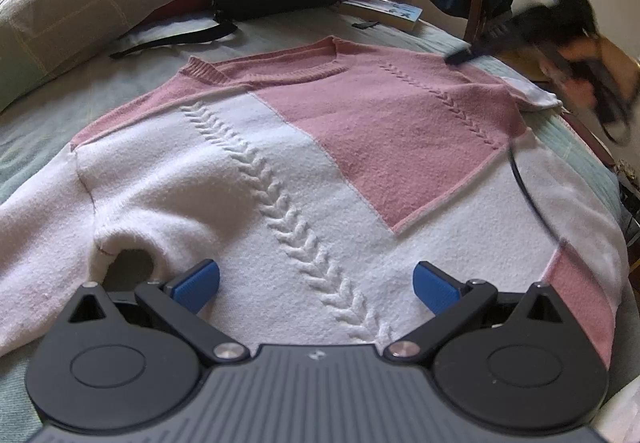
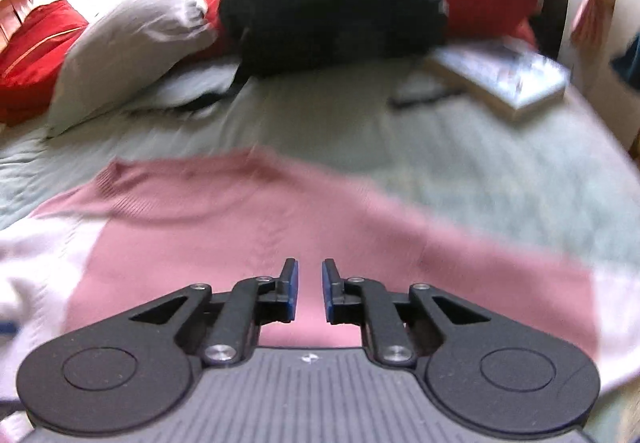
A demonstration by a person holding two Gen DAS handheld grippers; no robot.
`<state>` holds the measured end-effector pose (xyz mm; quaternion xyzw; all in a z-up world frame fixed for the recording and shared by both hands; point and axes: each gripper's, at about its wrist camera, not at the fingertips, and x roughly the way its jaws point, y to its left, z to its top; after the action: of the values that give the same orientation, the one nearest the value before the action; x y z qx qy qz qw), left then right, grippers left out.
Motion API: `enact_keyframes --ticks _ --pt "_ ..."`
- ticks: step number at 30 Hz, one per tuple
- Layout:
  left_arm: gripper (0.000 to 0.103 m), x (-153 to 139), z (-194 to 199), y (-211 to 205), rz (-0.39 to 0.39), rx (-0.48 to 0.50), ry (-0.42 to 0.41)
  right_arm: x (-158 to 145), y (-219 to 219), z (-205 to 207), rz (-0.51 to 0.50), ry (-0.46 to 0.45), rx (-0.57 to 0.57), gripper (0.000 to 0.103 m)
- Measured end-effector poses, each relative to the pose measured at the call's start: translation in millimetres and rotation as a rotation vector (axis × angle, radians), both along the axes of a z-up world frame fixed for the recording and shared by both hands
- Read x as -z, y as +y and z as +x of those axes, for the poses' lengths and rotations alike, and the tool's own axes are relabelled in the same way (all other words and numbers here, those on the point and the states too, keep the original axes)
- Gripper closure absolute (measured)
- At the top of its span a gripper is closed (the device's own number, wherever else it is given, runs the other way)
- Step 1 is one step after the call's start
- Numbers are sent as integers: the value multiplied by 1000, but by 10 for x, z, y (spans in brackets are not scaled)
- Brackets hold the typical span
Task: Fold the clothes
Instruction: 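Open the right gripper and lift it off the sweater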
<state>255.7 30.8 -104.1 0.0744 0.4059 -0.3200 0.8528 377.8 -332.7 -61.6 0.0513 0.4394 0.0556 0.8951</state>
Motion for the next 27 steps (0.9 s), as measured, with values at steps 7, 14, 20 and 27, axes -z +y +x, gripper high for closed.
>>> enact_keyframes --ticks 7,14,20,27 --pt "1 12 7 -3 2 2 1 365 -90 -209 -48 19 78 96" --pt "1 58 37 -80 12 -1 15 117 101 -666 -104 -97 76 60" --pt "1 24 -55 -65 17 -70 66 279 289 -795 10 -87 21 27" --pt "1 -428 51 -4 -34 -182 132 474 551 -893 -8 -101 -22 0"
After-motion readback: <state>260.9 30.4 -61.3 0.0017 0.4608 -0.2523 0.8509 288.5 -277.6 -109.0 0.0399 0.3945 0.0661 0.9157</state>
